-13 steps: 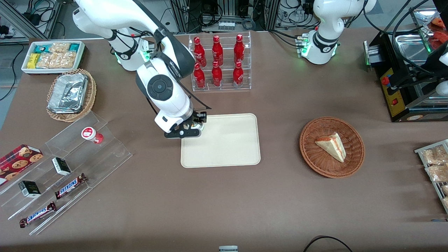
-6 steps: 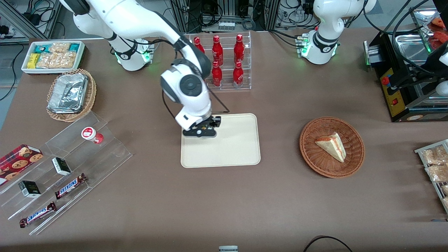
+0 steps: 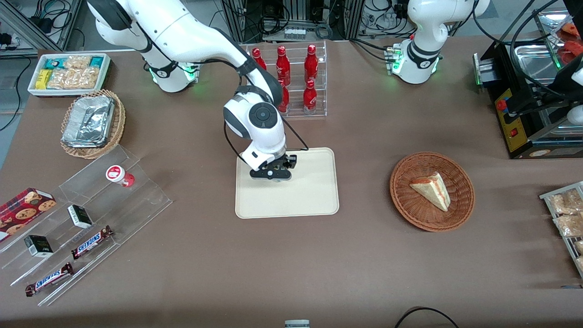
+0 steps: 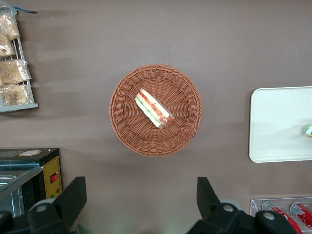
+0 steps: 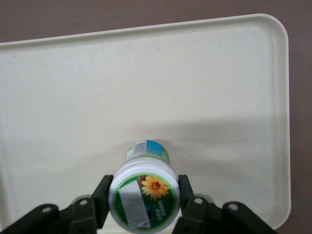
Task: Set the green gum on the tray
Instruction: 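Lower the green cup onto the tray and open the right gripper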
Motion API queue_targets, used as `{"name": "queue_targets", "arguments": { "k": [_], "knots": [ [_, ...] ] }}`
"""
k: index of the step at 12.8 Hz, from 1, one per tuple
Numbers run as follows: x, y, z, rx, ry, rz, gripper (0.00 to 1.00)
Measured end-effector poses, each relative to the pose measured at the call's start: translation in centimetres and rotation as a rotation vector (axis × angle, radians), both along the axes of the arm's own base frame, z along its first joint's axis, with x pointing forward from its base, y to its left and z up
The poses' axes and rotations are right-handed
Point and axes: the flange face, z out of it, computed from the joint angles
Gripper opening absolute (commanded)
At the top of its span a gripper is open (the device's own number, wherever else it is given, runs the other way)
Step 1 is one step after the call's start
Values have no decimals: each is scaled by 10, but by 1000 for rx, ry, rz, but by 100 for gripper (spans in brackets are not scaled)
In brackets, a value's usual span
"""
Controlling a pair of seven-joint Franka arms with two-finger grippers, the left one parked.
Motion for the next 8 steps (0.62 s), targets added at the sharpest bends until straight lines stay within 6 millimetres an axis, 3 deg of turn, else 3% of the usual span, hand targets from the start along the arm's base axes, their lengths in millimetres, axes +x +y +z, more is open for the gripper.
{"name": "queue_targets", "arguments": {
  "k": [6, 7, 8],
  "knots": [
    [-19, 20, -16, -1, 9, -14, 0],
    [-20, 21, -19, 0, 9, -13, 25],
    [-20, 21, -21, 0, 9, -14, 61]
  ]
}}
